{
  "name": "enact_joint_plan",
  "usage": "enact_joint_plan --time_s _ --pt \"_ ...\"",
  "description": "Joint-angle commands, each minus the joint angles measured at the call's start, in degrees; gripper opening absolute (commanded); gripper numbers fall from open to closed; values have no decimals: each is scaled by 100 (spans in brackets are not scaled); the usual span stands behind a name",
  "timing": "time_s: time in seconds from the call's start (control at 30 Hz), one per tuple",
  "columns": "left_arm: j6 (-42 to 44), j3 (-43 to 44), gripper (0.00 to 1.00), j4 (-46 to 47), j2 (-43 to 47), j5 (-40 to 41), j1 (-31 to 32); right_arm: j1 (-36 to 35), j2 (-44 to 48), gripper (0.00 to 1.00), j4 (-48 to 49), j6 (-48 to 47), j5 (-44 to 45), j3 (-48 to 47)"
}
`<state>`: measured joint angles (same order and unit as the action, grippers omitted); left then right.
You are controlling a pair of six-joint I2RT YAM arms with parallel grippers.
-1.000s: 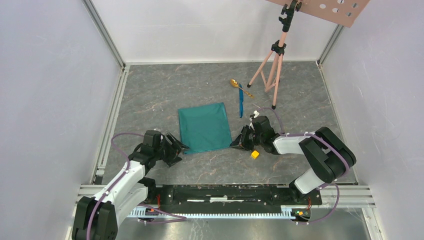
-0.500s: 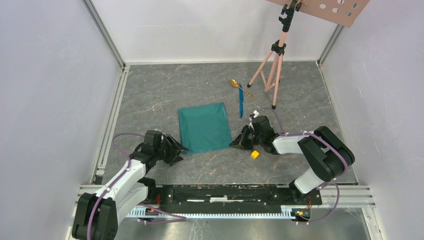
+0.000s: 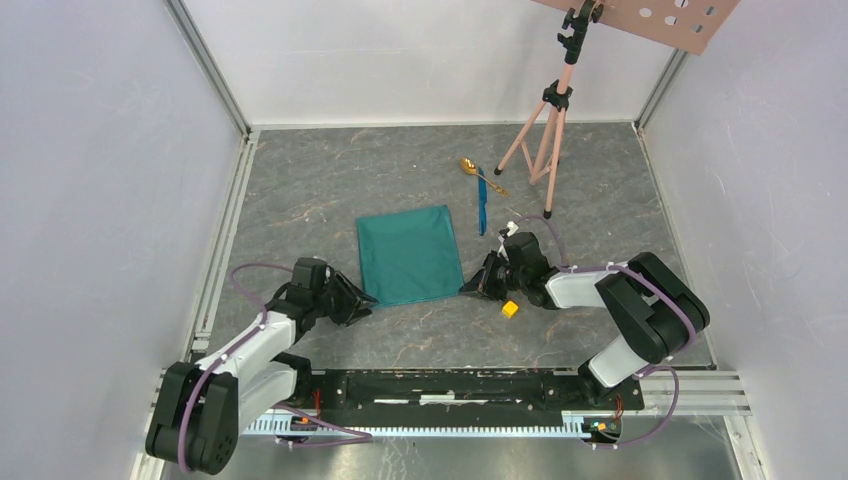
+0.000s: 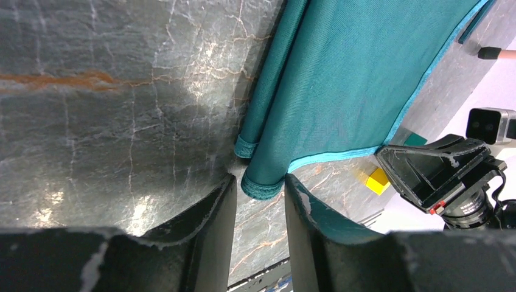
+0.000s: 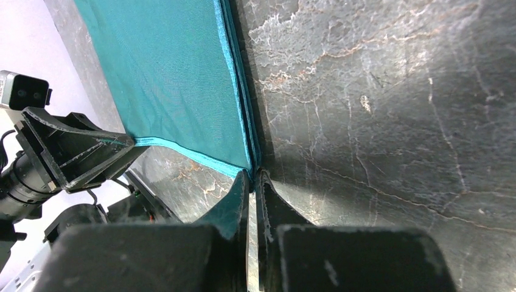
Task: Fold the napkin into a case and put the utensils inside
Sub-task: Smooth out the square-folded napkin at the center of the board.
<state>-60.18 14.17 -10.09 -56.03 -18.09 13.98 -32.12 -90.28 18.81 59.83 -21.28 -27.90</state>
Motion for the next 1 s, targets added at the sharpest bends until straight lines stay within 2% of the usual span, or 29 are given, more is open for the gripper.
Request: enact_joint_plan --time_s 0.0,0.23,0.33,0.43,0.73,0.9,0.97 --pt "154 20 40 72 -134 354 1 4 40 0 191 12 -103 45" --pt "282 86 29 -129 -7 483 2 1 98 0 196 13 -139 51" --pt "305 122 21 -191 79 479 7 4 155 0 240 28 -211 57" --pt "351 276 3 -365 165 484 6 4 260 0 317 40 -318 34" --pt "499 1361 2 -960 309 389 -26 10 537 0 471 -113 -719 -585" --pt "898 2473 2 -1228 -401 361 -315 79 40 0 742 -244 -773 -1419" --pt "1053 2870 2 -1029 -815 298 -563 196 -369 0 980 -274 -801 -1890"
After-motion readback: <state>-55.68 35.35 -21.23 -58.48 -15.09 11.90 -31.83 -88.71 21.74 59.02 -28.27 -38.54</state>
